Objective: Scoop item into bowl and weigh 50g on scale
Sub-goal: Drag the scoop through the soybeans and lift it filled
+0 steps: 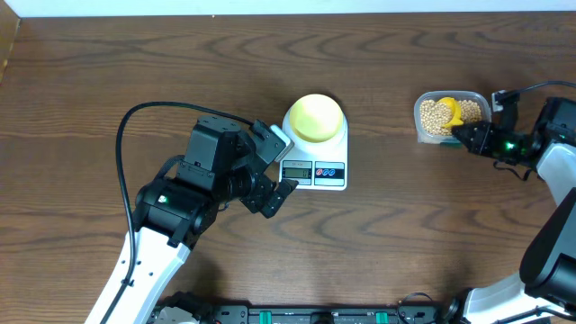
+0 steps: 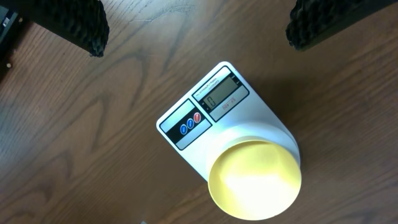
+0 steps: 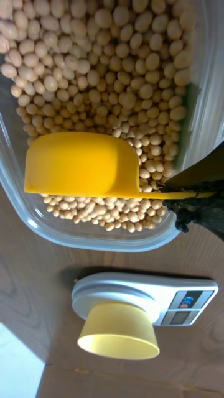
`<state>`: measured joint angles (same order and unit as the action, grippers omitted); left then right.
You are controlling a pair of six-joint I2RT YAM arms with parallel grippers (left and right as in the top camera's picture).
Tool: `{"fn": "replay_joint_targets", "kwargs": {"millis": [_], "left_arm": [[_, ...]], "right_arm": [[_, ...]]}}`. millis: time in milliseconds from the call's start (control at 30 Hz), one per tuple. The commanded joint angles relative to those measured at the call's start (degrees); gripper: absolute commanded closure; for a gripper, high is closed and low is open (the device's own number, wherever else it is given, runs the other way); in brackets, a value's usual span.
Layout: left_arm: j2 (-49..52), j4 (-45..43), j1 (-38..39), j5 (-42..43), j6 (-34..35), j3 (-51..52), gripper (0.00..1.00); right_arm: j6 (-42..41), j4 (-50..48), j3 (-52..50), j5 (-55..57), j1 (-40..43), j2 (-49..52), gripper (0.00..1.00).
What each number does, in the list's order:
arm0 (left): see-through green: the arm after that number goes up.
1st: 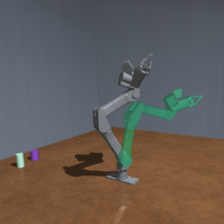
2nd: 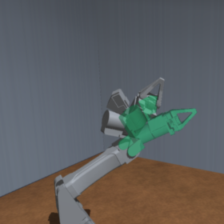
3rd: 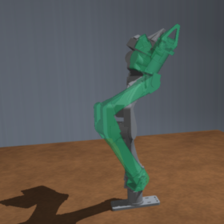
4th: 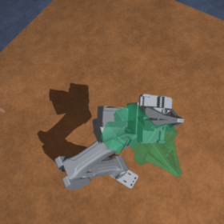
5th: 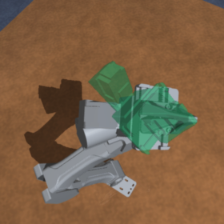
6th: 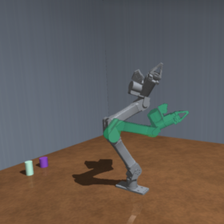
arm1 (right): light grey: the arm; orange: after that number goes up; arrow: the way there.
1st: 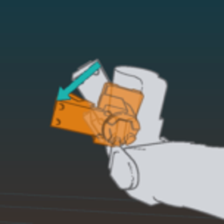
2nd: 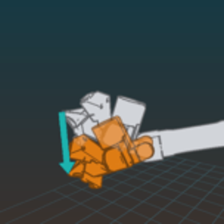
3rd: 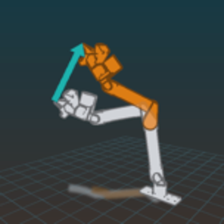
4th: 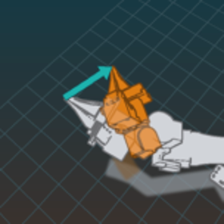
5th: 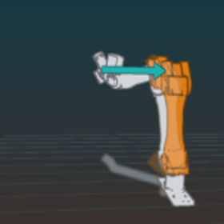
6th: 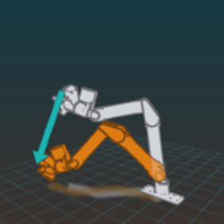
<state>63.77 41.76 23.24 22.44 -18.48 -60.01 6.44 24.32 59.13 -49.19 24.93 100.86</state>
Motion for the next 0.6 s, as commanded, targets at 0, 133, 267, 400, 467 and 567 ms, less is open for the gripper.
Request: {"fn": "replay_joint_targets", "kwargs": {"millis": [0, 133, 267, 400, 467, 567], "left_arm": [[0.28, -0.07, -0.35, 0.90, -0.98, -0.04, 0.06], [0.28, -0.07, -0.35, 0.92, -0.98, -0.04, 0.06], [0.28, -0.07, -0.35, 0.90, -0.98, -0.04, 0.06], [0.28, -0.07, -0.35, 0.90, -0.98, -0.04, 0.06], [0.28, -0.07, -0.35, 0.90, -0.98, -0.04, 0.06], [0.28, -0.07, -0.35, 0.92, -0.98, -0.04, 0.06]], "right_arm": [[-0.68, -0.22, -0.44, -4.59, 1.40, 0.31, 0.99], [-1.38, -0.59, -0.44, -6.73, 2.40, 0.31, 0.99], [-3.45, -0.81, -0.44, -6.97, 2.80, 0.31, 0.99], [-3.98, -1.29, -0.44, -8.96, 2.84, 0.31, 0.99], [-5.05, -2.34, -0.44, -10.19, 2.84, 0.31, 0.99], [-6.93, -4.44, -0.42, -11.67, 2.86, 0.31, 0.99]]}}
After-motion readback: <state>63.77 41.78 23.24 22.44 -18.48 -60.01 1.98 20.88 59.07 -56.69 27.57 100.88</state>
